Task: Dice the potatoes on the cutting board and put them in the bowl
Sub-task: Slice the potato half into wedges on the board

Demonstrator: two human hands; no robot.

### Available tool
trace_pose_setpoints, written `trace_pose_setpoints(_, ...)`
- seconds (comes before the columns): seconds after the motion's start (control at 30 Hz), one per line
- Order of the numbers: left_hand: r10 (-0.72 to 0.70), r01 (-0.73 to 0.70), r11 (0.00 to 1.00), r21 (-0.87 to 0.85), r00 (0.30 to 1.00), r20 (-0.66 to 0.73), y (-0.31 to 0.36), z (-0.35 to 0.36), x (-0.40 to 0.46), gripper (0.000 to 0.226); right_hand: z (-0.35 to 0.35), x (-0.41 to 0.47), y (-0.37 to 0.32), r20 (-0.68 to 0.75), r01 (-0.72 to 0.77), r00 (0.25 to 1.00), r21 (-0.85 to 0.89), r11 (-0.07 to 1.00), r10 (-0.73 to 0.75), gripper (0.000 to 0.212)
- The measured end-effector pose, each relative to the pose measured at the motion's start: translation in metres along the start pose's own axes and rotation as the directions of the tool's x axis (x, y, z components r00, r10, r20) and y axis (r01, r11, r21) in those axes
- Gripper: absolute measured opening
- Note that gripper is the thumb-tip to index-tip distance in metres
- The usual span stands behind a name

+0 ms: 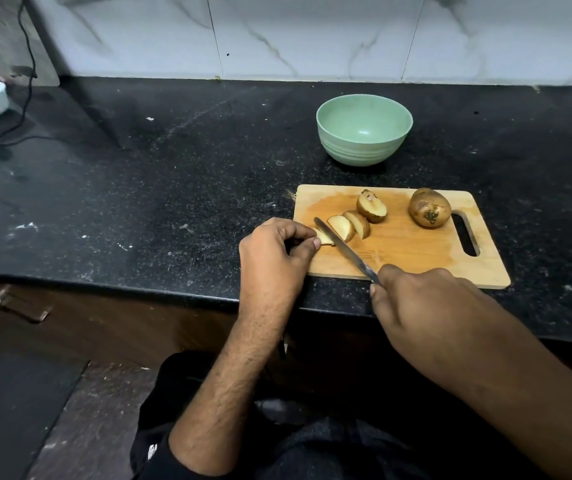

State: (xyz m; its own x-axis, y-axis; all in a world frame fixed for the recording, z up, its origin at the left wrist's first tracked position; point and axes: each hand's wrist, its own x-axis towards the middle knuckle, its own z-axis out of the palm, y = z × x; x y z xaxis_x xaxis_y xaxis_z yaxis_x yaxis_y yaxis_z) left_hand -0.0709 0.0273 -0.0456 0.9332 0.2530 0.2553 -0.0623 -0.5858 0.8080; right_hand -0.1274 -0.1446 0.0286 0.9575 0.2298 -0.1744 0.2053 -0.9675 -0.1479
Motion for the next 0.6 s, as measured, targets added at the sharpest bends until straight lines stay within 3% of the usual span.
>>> trace_pose_setpoints(0.6, -0.089, 0.079, 0.993, 0.088, 0.988, 0.126, 0.007, -0.004, 0.016, 0.007, 0.001, 0.007, -0.004, -0.019, 0.022, 0.999, -0.272, 0.962, -0.028, 0.019)
